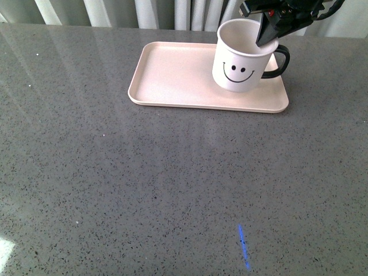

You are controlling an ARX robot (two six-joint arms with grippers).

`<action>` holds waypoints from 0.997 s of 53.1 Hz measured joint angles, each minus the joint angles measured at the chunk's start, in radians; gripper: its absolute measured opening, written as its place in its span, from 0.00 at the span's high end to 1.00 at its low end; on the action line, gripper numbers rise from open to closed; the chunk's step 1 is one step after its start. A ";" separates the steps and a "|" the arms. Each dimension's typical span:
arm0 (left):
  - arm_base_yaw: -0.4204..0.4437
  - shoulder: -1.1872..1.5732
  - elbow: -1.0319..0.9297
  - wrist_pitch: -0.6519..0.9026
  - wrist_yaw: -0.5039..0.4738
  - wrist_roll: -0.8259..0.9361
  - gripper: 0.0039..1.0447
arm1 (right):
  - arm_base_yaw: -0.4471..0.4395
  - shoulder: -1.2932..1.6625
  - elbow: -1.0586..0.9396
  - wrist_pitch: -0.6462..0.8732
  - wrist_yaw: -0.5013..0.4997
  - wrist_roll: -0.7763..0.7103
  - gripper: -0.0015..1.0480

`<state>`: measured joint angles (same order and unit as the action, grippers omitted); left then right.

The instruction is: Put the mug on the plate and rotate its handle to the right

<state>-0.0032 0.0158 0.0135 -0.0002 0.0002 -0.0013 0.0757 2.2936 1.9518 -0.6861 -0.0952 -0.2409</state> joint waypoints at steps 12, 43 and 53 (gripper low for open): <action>0.000 0.000 0.000 0.000 0.000 0.000 0.09 | 0.001 0.055 0.094 -0.033 -0.015 -0.067 0.98; 0.000 0.000 0.000 0.000 0.000 0.000 0.09 | 0.002 0.133 0.176 -0.070 -0.029 -0.113 0.98; 0.000 0.000 0.000 0.000 0.000 0.000 0.09 | 0.002 0.146 0.180 -0.076 -0.030 -0.123 0.98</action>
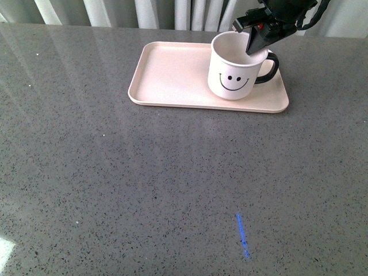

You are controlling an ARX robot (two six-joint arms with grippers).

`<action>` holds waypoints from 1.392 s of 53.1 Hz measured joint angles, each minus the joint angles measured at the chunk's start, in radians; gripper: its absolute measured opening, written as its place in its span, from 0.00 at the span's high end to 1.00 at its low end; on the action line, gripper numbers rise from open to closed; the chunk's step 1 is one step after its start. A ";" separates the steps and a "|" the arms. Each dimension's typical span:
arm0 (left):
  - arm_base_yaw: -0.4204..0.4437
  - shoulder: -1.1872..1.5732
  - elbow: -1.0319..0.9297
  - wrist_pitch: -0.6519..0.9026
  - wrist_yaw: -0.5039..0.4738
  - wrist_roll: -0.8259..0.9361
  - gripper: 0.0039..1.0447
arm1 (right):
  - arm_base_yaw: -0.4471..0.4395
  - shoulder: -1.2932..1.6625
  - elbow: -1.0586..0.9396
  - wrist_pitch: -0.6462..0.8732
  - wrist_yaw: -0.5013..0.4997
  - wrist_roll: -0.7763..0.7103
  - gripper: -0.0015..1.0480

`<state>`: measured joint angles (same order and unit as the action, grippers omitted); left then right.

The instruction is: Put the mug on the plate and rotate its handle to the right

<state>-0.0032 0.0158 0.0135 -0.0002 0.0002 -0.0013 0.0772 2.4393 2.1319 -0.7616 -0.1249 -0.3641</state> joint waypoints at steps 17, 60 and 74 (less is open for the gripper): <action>0.000 0.000 0.000 0.000 0.000 0.000 0.09 | -0.001 0.013 0.001 -0.002 0.000 -0.015 0.98; 0.000 0.000 0.000 0.000 0.000 0.000 0.09 | -0.013 0.003 0.032 0.015 -0.001 -0.060 0.08; 0.000 0.000 0.000 0.000 0.000 0.000 0.09 | -0.037 -0.196 -0.169 0.225 -0.021 -0.079 0.09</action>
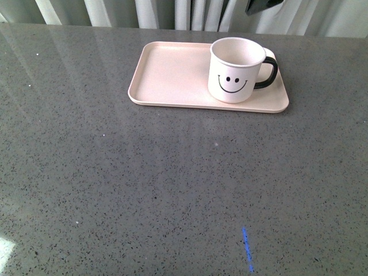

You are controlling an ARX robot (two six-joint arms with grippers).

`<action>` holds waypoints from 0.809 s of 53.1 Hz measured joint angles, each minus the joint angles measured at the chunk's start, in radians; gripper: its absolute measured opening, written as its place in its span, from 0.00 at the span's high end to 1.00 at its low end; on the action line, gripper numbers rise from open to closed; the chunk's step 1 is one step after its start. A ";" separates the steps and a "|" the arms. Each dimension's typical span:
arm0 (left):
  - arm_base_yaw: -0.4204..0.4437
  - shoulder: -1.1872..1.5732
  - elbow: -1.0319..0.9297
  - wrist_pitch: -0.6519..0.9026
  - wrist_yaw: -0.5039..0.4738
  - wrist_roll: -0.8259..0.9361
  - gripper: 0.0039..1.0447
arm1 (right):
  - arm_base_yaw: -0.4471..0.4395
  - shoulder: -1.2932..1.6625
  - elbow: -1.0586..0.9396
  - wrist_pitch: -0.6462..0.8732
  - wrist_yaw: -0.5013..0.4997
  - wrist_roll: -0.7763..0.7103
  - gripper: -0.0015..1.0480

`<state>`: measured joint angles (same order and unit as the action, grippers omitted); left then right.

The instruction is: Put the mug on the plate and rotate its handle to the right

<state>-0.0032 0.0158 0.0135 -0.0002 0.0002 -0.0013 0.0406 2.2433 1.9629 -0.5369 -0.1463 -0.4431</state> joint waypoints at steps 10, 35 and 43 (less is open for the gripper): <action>0.000 0.000 0.000 0.000 0.000 0.000 0.09 | 0.000 -0.044 -0.017 0.011 -0.004 -0.003 0.09; 0.000 0.000 0.000 0.000 0.000 0.000 0.09 | -0.029 -0.557 -1.219 1.510 0.149 0.425 0.86; 0.000 0.000 0.000 0.000 0.000 0.000 0.09 | -0.041 -0.661 -1.419 1.559 0.149 0.432 0.98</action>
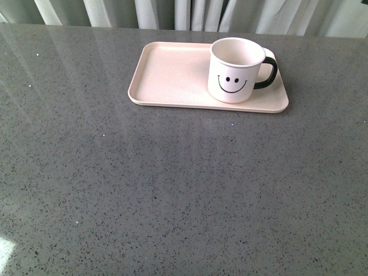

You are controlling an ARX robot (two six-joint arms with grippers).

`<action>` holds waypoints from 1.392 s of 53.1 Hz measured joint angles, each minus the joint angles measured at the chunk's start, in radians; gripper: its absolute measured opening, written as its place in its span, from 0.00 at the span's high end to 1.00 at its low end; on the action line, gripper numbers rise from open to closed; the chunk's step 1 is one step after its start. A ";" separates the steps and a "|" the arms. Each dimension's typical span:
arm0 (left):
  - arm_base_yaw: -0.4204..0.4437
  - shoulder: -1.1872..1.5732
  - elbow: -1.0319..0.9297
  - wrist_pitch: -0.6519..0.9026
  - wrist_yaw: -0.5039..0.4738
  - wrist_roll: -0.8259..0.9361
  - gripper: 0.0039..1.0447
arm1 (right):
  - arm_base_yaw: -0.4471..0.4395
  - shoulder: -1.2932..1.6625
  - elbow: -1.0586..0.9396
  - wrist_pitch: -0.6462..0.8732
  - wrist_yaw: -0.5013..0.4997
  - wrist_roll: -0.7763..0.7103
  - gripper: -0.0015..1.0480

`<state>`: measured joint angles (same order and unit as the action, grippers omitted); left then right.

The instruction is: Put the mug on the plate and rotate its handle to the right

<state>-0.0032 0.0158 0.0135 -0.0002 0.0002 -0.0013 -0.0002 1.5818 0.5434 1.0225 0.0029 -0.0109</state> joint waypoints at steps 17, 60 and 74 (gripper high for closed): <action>0.000 0.000 0.000 0.000 0.000 0.000 0.09 | 0.000 -0.224 -0.246 0.024 -0.003 0.000 0.98; 0.000 0.000 0.000 0.000 0.000 0.000 0.09 | 0.000 -0.856 -0.523 -0.324 -0.003 0.000 0.98; 0.000 0.000 0.000 0.000 0.000 0.000 0.09 | 0.000 -1.049 -0.525 -0.499 -0.003 0.000 0.98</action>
<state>-0.0032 0.0158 0.0135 -0.0002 0.0002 -0.0013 -0.0002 0.5327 0.0189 0.5240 0.0002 -0.0105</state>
